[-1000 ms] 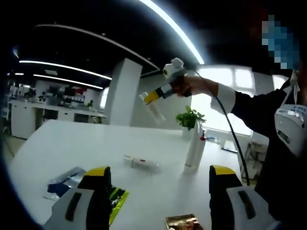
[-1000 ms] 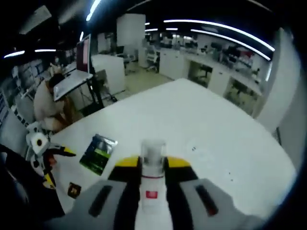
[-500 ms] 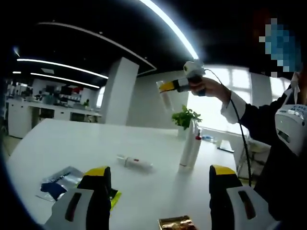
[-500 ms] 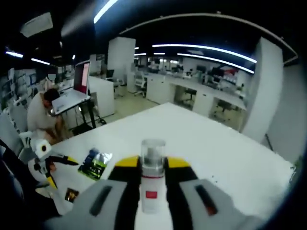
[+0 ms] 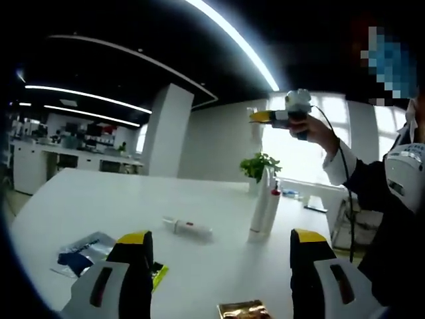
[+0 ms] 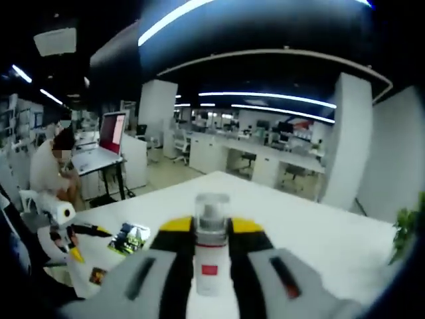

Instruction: Arrange the skincare products in the storage area until every visible bottle or jar stands upright without overlapping.

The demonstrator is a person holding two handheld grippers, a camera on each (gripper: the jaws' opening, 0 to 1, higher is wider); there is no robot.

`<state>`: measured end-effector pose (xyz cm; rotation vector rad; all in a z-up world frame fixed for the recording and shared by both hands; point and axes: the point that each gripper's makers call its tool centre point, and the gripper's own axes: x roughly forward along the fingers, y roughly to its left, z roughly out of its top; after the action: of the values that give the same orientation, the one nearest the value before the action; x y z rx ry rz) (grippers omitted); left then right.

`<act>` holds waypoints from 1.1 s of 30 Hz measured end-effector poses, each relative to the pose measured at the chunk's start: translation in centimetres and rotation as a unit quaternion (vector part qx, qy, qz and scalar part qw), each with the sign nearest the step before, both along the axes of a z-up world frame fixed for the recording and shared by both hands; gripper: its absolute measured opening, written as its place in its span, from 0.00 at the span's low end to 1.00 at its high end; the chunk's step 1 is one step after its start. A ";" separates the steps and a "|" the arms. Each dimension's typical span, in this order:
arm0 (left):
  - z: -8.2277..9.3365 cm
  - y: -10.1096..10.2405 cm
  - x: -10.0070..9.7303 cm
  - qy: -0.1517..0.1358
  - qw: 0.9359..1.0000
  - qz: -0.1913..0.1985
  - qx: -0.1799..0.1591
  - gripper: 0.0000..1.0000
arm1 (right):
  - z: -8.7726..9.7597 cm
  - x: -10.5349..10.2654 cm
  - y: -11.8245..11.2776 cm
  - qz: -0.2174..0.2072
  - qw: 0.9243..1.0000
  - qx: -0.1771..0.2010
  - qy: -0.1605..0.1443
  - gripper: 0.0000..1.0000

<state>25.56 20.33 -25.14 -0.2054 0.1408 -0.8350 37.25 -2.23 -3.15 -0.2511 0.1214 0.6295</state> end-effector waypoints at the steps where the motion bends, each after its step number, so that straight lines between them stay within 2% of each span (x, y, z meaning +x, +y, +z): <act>1: 0.0 -0.1 0.0 0.000 1.000 0.001 -0.001 0.86 | 0.0 -0.4 -0.3 -0.004 1.000 0.000 -0.004 0.17; 10: -0.8 -1.5 0.2 0.002 1.000 -0.016 0.018 0.86 | 0.9 -3.3 -3.2 -0.047 0.997 0.041 -0.048 0.17; 15: -0.9 -2.1 0.2 0.002 1.000 -0.022 0.018 0.87 | 0.4 -5.1 -4.4 -0.074 0.993 0.062 -0.067 0.17; 19: -1.0 -2.5 0.3 0.001 0.999 -0.026 0.019 0.86 | -0.6 -6.4 -5.3 -0.105 0.986 0.106 -0.079 0.17; 24: -1.1 -3.5 0.4 0.000 0.999 -0.038 0.028 0.87 | -2.3 -8.0 -5.8 -0.136 0.979 0.116 -0.101 0.17; 33: -1.2 -4.7 1.0 -0.003 0.998 -0.052 0.025 0.86 | -3.1 -10.2 -6.5 -0.190 0.963 0.123 -0.143 0.17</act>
<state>26.59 15.59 -26.29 -0.1488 0.1680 -0.9335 27.00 -8.74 -6.28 -0.0711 -0.1840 0.2171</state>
